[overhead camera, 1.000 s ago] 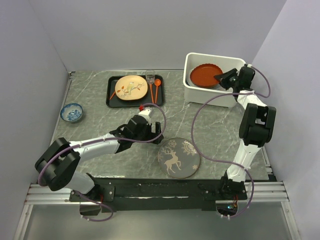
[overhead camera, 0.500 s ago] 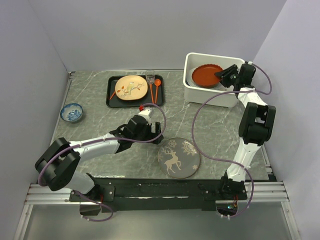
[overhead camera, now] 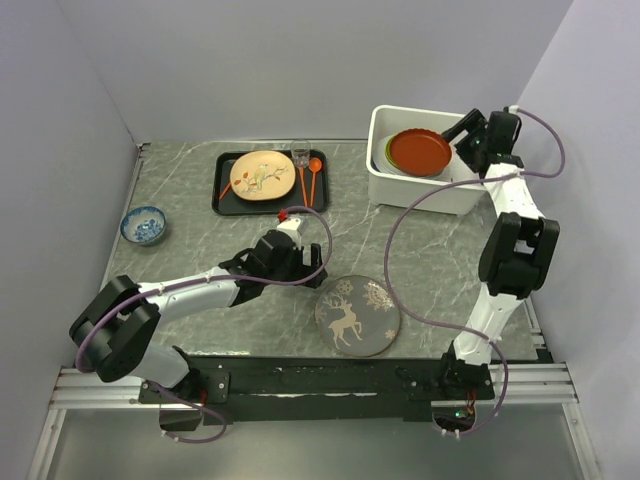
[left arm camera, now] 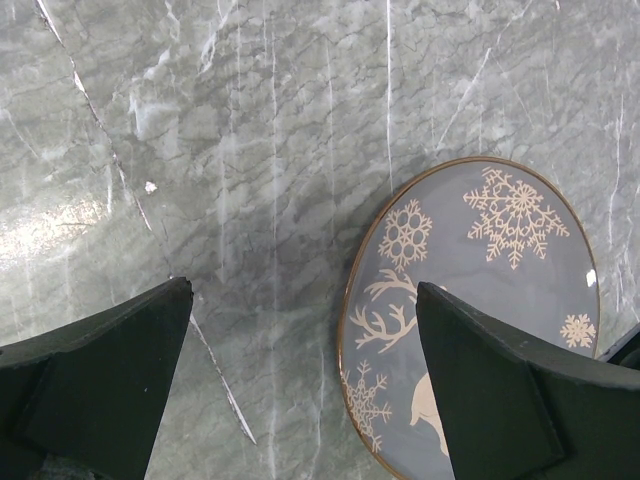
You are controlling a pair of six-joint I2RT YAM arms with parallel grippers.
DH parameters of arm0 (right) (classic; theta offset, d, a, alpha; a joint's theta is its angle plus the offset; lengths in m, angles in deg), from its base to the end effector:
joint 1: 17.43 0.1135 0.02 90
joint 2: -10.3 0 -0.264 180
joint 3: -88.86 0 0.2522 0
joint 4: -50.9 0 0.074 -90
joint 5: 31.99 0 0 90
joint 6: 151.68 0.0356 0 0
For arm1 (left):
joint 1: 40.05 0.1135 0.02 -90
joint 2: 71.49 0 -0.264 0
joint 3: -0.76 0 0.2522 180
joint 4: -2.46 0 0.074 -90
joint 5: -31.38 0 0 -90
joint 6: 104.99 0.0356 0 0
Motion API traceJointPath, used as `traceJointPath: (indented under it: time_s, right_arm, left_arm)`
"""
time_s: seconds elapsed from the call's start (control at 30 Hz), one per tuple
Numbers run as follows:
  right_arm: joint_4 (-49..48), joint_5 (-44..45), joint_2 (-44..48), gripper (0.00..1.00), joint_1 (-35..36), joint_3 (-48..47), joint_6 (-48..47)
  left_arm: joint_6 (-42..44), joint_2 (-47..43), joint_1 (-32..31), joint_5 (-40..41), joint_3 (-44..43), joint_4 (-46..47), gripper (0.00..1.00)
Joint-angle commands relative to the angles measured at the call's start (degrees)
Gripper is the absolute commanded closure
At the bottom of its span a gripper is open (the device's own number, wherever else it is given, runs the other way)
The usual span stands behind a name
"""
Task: Place the plates into the plastic bin on the countertop
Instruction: Place the plate in the plastic bin, then pick up the plate from the corner of the board.
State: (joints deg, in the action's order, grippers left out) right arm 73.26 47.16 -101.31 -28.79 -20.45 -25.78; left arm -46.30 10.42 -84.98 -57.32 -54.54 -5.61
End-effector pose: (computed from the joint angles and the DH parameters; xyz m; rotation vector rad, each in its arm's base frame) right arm 0.4604 -0.0857 0.3034 0.6968 1.8994 0.4626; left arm 0.2119 -0.2102 0.1996 0.2559 2.2564 -0.7144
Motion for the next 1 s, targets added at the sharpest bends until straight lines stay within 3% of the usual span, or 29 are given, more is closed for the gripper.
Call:
traceJointPath:
  time_s: [0.0, 0.27, 0.6, 0.7, 0.83, 0.97]
  right_arm:
    - [0.19, 5.05, 8.07, 0.06, 0.81, -0.69, -3.91]
    - [-1.39, 1.72, 14.66, 0.06, 4.75, 3.95, -3.21]
    - [-5.96, -7.25, 28.63, 0.07, 8.53, 23.01, -0.74]
    - [-5.88, -7.69, 33.98, 0.07, 10.38, 27.6, -0.92]
    - [-5.7, -8.39, 39.36, 0.07, 12.48, 32.78, -1.01]
    - [-5.96, -8.66, 44.89, 0.07, 13.2, 38.75, -0.48]
  left_arm:
    - [-1.21, -1.49, 0.1, -0.77, -0.12, 1.43, 0.0]
    - [-1.03, -0.43, 0.1, -2.88, 1.28, 2.3, 0.02]
    - [-0.86, 2.63, 0.19, -10.26, 1.55, 5.11, 0.13]
    - [-1.03, 4.56, 0.19, -13.51, 1.64, 6.78, 0.19]
    - [-1.65, 7.38, 0.1, -16.68, 1.64, 8.8, 0.34]
    - [-2.44, 10.02, 0.1, -20.28, 1.9, 10.91, 0.39]
